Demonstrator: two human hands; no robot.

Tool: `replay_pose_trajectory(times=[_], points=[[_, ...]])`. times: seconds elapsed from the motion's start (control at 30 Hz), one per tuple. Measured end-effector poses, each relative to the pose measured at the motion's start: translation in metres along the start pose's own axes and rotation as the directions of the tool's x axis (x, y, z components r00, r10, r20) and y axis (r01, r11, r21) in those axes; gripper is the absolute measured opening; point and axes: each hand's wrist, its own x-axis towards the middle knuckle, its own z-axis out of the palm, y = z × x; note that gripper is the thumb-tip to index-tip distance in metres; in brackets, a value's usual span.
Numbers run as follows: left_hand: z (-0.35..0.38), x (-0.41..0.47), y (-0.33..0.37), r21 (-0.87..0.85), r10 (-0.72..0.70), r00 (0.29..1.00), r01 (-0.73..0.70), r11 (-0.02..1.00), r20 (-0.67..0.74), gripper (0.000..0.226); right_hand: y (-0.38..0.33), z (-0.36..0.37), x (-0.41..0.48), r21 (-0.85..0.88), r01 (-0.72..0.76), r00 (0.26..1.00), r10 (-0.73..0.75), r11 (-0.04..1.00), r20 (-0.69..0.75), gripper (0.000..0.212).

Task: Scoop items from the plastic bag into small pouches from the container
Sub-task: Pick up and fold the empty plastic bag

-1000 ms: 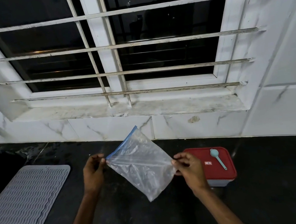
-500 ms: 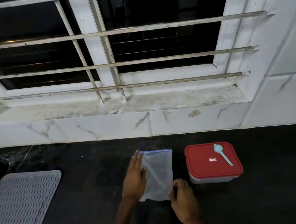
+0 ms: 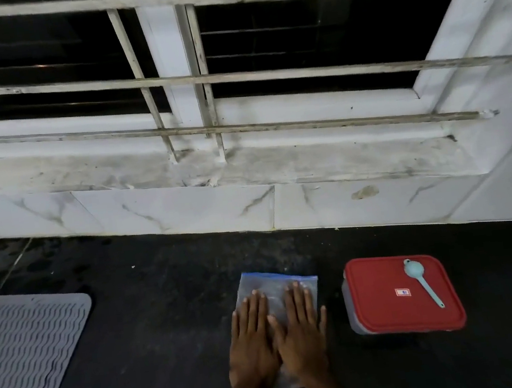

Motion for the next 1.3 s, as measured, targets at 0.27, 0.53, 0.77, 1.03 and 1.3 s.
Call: replay_pose_trajectory(times=[0.27,0.53,0.77,1.03,1.3], points=[[-0.007,0.002,-0.007,-0.102,-0.1,0.986,0.087,0.991,-0.135,0.063,0.021,-0.001,0.011,-0.171,0.105,0.993,-0.113,0.98,-0.036,0.066],[-0.013,0.049,-0.005,-0.097,0.021,1.0,-0.022,0.995,-0.013,0.058,-0.002,0.007,0.024,-0.085,0.025,0.996,-0.032,0.996,-0.088,0.062],[0.0,0.048,-0.016,0.057,-0.068,0.997,0.066,0.996,0.022,0.063,0.014,0.006,0.032,-0.156,0.097,0.99,-0.112,0.983,-0.091,0.066],[-0.005,0.014,0.001,0.003,0.005,0.993,-0.005,1.0,-0.121,0.057,0.01,-0.007,0.023,-0.165,0.172,0.973,-0.194,0.971,-0.128,0.063],[0.016,-0.016,0.007,0.099,0.024,1.0,-0.022,0.995,-0.016,0.059,0.022,0.01,-0.01,-0.139,0.126,0.986,-0.139,0.982,-0.091,0.063]])
